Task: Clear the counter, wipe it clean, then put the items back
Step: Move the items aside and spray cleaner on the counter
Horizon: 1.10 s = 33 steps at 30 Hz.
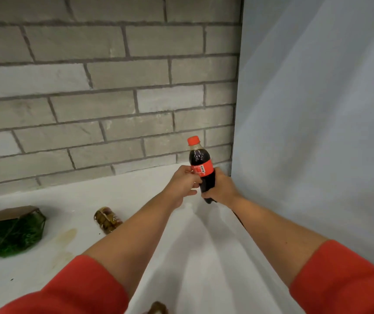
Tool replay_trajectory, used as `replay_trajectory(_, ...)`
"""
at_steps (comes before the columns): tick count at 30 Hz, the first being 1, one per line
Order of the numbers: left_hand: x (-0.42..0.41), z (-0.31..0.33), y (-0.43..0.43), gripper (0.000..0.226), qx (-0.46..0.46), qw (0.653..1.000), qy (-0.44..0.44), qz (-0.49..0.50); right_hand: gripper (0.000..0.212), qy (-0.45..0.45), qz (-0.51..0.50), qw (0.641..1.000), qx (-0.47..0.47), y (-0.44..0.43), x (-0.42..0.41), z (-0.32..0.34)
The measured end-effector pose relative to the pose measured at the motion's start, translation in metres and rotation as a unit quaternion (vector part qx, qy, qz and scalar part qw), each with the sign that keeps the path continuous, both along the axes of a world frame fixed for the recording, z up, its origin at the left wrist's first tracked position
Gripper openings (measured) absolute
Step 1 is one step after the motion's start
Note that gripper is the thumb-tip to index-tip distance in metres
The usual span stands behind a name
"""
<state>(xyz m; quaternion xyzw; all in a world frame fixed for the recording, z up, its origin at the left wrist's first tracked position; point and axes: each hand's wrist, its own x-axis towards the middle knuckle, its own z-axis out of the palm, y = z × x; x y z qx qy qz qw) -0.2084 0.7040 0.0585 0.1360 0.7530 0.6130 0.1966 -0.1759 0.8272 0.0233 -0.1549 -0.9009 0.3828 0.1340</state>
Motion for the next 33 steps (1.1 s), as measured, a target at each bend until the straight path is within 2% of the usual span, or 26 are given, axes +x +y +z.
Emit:
replay_trajectory(3, -0.014, 0.003, 0.011, 0.029, -0.021, 1.000, 0.008, -0.011, 0.067, 0.011, 0.006, 1.000, 0.001, 0.014, -0.023, -0.005)
replay_trajectory(9, -0.039, -0.006, 0.024, 0.046, -0.045, 0.999, 0.011, -0.021, 0.069, 0.023, -0.004, 1.000, 0.007, 0.027, -0.062, -0.019)
replay_trajectory(16, -0.054, -0.018, 0.038, 0.065, -0.020, 1.000, 0.003, -0.003, 0.062, 0.061, -0.018, 0.997, -0.052, 0.040, -0.089, -0.045)
replay_trajectory(22, -0.063, -0.023, 0.043, 0.063, -0.009, 1.000, -0.002, -0.012, 0.061, 0.086, -0.032, 0.992, -0.085, 0.040, -0.104, -0.056)
replay_trajectory(33, -0.069, -0.036, 0.042, 0.067, -0.026, 0.999, -0.002, -0.027, 0.067, 0.060, -0.030, 0.992, -0.111, 0.039, -0.110, -0.070)
